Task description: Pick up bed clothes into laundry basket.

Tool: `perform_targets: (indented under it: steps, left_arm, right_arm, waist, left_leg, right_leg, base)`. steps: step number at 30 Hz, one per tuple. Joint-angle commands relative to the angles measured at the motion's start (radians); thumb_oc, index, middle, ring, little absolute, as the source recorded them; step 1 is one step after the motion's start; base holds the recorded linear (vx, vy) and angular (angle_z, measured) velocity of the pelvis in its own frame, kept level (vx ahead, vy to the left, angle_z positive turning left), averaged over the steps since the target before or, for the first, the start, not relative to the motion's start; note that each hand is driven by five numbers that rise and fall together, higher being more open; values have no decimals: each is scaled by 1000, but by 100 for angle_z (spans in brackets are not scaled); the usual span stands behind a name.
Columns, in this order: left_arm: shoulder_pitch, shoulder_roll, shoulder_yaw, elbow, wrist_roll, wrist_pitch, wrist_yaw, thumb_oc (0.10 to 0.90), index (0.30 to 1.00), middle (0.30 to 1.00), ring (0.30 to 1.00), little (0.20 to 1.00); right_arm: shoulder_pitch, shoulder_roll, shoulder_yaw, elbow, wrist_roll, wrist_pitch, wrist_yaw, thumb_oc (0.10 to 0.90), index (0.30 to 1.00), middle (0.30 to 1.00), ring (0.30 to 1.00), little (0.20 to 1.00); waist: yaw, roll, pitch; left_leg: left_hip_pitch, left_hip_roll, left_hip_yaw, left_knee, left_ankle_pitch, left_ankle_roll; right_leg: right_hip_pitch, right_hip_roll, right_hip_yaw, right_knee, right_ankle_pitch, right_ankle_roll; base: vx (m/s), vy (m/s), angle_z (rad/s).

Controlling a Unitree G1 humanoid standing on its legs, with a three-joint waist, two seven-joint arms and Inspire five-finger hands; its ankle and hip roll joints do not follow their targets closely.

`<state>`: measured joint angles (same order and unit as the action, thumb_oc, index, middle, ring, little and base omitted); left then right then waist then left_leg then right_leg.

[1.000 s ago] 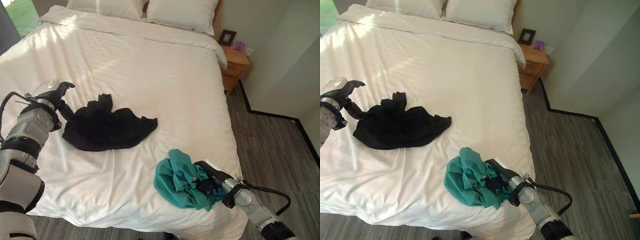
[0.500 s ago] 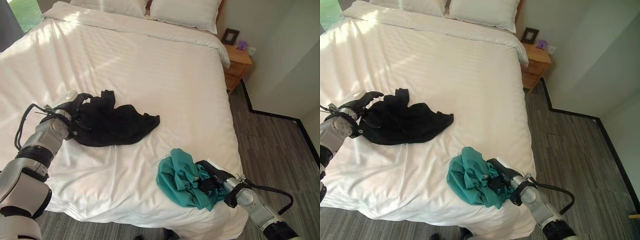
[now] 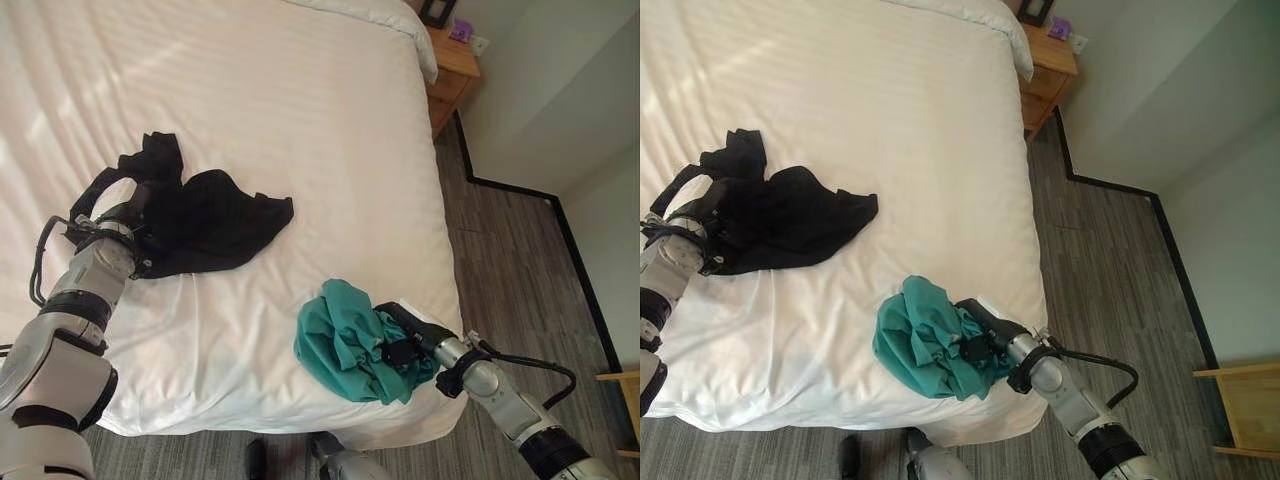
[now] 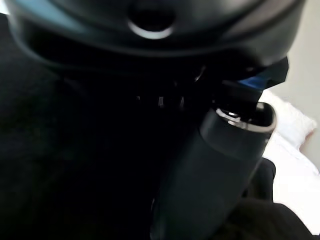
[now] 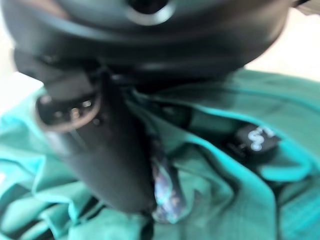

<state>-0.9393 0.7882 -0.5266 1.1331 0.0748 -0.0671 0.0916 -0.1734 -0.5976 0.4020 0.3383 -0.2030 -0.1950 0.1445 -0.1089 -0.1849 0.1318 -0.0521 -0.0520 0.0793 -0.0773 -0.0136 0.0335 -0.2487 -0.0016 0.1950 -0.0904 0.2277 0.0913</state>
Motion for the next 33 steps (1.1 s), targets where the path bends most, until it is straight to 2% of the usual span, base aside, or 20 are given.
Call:
perform_targets:
  steps: [1, 4, 8, 11, 12, 13, 14, 15, 17, 18, 19, 22, 24, 25, 27, 32, 33]
  left_arm:
    - [75, -76, 54, 63, 49, 14, -40, 400, 300, 300, 300, 300]
    - [179, -130, 146, -34, -60, -6, -29, 400, 300, 300, 300, 300]
    - [394, -114, 262, -424, -219, -50, -33, 400, 300, 300, 300, 300]
    - [611, -126, 393, -706, -372, -101, -36, 400, 300, 300, 300, 300]
    - [732, -156, 485, -837, -457, -134, -34, 400, 300, 300, 300, 300]
    - [781, -176, 516, -883, -478, -143, -30, 400, 300, 300, 300, 300]
    - [787, -176, 518, -888, -478, -141, -30, 400, 300, 300, 300, 300]
    - [874, -218, 583, -983, -529, -157, -26, 400, 300, 300, 300, 300]
    - [922, -236, 618, -1048, -537, -160, -27, 400, 300, 300, 300, 300]
    - [1005, -274, 670, -1134, -541, -168, -32, 400, 300, 300, 300, 300]
    - [1010, -276, 672, -1139, -541, -165, -31, 400, 300, 300, 300, 300]
    - [1097, -362, 700, -1187, -582, -161, -63, 400, 300, 300, 300, 300]
    - [1137, -434, 683, -1180, -625, -142, -87, 400, 300, 300, 300, 300]
    - [1138, -434, 683, -1181, -625, -142, -87, 400, 300, 300, 300, 300]
    - [1140, -495, 652, -1148, -703, -124, -109, 400, 300, 300, 300, 300]
    - [1139, -457, 643, -1182, -639, -124, -121, 400, 300, 300, 300, 300]
    - [1135, -431, 654, -1213, -602, -134, -117, 400, 300, 300, 300, 300]
  right_arm:
    - [206, -100, 94, 105, -74, 88, 67, 400, 300, 300, 300, 300]
    - [248, -119, 29, 58, -74, 94, 64, 400, 300, 300, 300, 300]
    - [306, -114, -124, -39, 1, 103, 51, 400, 300, 300, 300, 300]
    - [300, -45, -257, -95, 197, 87, 10, 400, 300, 300, 300, 300]
    - [281, 33, -338, -162, 419, 64, -1, 400, 300, 300, 300, 300]
    - [281, 74, -365, -179, 495, 49, -14, 400, 300, 300, 300, 300]
    - [283, 73, -364, -180, 496, 49, -14, 400, 300, 300, 300, 300]
    - [275, 132, -412, -247, 620, 28, -32, 400, 300, 300, 300, 300]
    - [273, 155, -428, -296, 672, 27, -36, 400, 300, 300, 300, 300]
    - [277, 198, -457, -346, 727, 16, -37, 400, 300, 300, 300, 300]
    - [279, 198, -456, -348, 727, 17, -38, 400, 300, 300, 300, 300]
    - [307, 234, -484, -392, 715, 21, -47, 400, 300, 300, 300, 300]
    - [339, 259, -488, -402, 688, 40, -49, 400, 300, 300, 300, 300]
    - [340, 259, -488, -403, 688, 41, -49, 400, 300, 300, 300, 300]
    - [376, 278, -477, -387, 675, 57, -43, 400, 300, 300, 300, 300]
    - [373, 259, -491, -406, 674, 59, -27, 400, 300, 300, 300, 300]
    - [354, 242, -492, -414, 677, 52, -28, 400, 300, 300, 300, 300]
  waist:
    - [-10, 51, 27]
    - [2, 67, 21]
    - [27, 110, 4]
    - [51, 134, -18]
    - [68, 148, -31]
    - [77, 154, -42]
    - [75, 154, -44]
    - [95, 163, -59]
    - [102, 167, -69]
    - [124, 175, -82]
    - [122, 175, -83]
    - [144, 183, -99]
    - [162, 189, -111]
    - [161, 190, -111]
    - [177, 191, -121]
    - [197, 193, -116]
    - [221, 192, -107]
  left_leg:
    - [-108, 97, -93, -10, 53, -79]
    - [-79, 88, -96, -10, 44, -77]
    - [-47, 73, -117, -10, 39, -74]
    - [-36, 62, -133, -10, 43, -72]
    - [-24, 55, -141, -10, 43, -70]
    - [-27, 54, -144, -10, 48, -70]
    - [-26, 54, -144, -10, 47, -69]
    - [-22, 49, -153, -10, 48, -67]
    - [-17, 47, -160, -10, 48, -66]
    - [-9, 42, -173, -10, 48, -65]
    - [-7, 42, -174, -10, 48, -65]
    - [6, 38, -194, -10, 51, -64]
    - [17, 32, -214, -10, 55, -63]
    - [18, 32, -216, -10, 55, -63]
    - [26, 32, -238, -10, 59, -66]
    - [25, 35, -292, -10, 77, -79]
    - [12, 33, -330, -10, 100, -94]
  right_leg:
    - [103, -9, -14, 3, -188, 105]
    - [132, -16, -18, 3, -206, 97]
    - [171, -30, -40, 3, -222, 88]
    - [195, -40, -54, 3, -229, 82]
    - [213, -45, -59, 3, -235, 76]
    - [213, -46, -62, 3, -232, 73]
    - [213, -46, -62, 3, -233, 73]
    - [225, -50, -65, 3, -236, 66]
    - [233, -52, -70, 3, -238, 62]
    - [249, -56, -81, 3, -242, 56]
    - [250, -56, -82, 3, -243, 56]
    - [278, -62, -101, 4, -252, 46]
    - [299, -64, -124, 9, -266, 37]
    - [300, -64, -126, 9, -266, 37]
    - [323, -64, -150, 20, -288, 26]
    - [332, -57, -198, 62, -319, 9]
    - [337, -51, -226, 62, -323, 2]
  base:
    - [34, 13, -2]
    - [57, 23, -8]
    - [64, 11, 5]
    - [44, -26, 17]
    - [-5, -51, 2]
    - [7, -30, -8]
    - [-8, -40, 4]
    - [-4, -31, 9]
    - [-8, -52, 11]
    - [-8, -54, 15]
    - [-13, -59, 17]
    - [-12, -53, 25]
    - [-22, -59, 26]
    - [-11, -52, 11]
    - [-12, -63, 21]
    - [-42, -97, 33]
    - [-117, -121, 26]
